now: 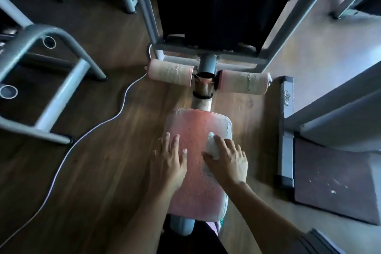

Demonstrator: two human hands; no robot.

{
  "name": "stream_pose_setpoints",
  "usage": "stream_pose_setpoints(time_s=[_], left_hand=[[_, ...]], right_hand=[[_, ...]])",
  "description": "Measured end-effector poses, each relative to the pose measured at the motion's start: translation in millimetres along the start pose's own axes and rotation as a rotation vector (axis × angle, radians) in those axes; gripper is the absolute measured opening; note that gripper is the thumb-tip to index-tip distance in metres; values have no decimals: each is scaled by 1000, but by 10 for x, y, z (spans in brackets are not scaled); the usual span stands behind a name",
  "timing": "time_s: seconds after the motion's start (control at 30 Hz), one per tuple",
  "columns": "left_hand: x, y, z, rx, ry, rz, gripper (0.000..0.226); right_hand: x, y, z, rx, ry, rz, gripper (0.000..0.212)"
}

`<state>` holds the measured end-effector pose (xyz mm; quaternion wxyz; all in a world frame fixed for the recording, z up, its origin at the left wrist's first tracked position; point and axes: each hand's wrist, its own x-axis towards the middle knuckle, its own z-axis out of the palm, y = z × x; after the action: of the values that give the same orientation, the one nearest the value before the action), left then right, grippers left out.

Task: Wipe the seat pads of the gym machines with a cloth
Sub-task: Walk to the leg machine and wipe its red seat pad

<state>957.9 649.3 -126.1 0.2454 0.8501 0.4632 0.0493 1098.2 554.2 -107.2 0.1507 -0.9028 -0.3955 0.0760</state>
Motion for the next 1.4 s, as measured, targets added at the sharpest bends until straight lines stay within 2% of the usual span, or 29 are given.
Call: stream_pose_setpoints(time_s=[0.13, 0.2, 0.47, 0.73, 0.9, 1.0, 1.07, 1.13, 1.2, 1.23, 1.3, 1.4], left_hand=[[530, -233, 486, 61, -32, 51, 62], [728, -335, 704, 75, -64, 72, 69], [1184, -883, 1508, 265, -135, 205, 62], [1273, -1080, 1670, 286, -78, 289, 64], [1282, -1075, 1668, 274, -56, 284, 63], [1285, -1067, 1683, 247, -57, 279, 63], [1295, -1076, 1689, 249, -49, 281, 63], [1297, -1090, 1679, 244, -48, 284, 61], [1286, -1088, 1680, 229, -34, 287, 60], [1278, -1078, 1679, 212, -25, 284, 60], [1271, -1073, 1674, 173, -2, 273, 61], [1295, -1141, 1643, 197, 16, 253, 63]], right_hand=[[410, 136, 595, 20, 41, 37, 59], [560, 219, 882, 21, 46, 57, 60], [803, 520, 1775, -40, 46, 55, 62], [624, 486, 2040, -51, 49, 140, 72], [1028, 529, 2067, -75, 37, 137, 72], [1406, 531, 2074, -57, 43, 206, 70], [1457, 513, 2080, -52, 29, 111, 67], [1268, 570, 2042, 2, -10, -135, 62], [958, 711, 1995, 29, -60, -256, 60], [844, 787, 1966, 26, -73, -226, 61], [828, 863, 1924, 13, -47, -50, 61], [1260, 748, 1920, -29, -37, 154, 66]])
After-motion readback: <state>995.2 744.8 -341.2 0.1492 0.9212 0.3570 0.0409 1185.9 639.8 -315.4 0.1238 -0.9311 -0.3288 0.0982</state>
